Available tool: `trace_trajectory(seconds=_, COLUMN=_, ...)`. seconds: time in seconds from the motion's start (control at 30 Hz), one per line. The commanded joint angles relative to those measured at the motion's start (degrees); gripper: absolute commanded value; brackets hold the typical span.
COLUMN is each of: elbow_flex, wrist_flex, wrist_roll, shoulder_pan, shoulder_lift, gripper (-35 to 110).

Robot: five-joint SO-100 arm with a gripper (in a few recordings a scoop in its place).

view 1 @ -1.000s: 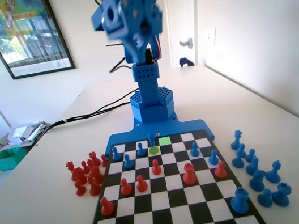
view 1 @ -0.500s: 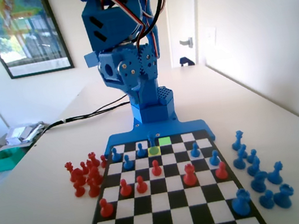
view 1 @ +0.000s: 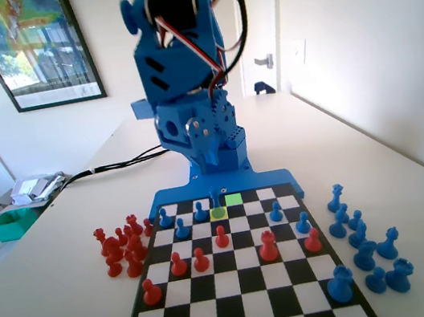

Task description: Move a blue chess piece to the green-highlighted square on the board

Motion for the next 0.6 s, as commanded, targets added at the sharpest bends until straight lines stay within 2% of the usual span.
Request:
trace_trajectory(seconds=0.0, elbow_flex=2.1, wrist_flex=-4.0, wrist_roll=0.1, shoulder_pan=0.4, shoulder_lift=0.6, gripper=11)
trace_trajectory(seconds=0.57, elbow_flex=7.9, wrist_flex=-14.9, wrist_roll=1.0, shoulder_pan=-2.3, shoulder_lift=-3.9, gripper=12)
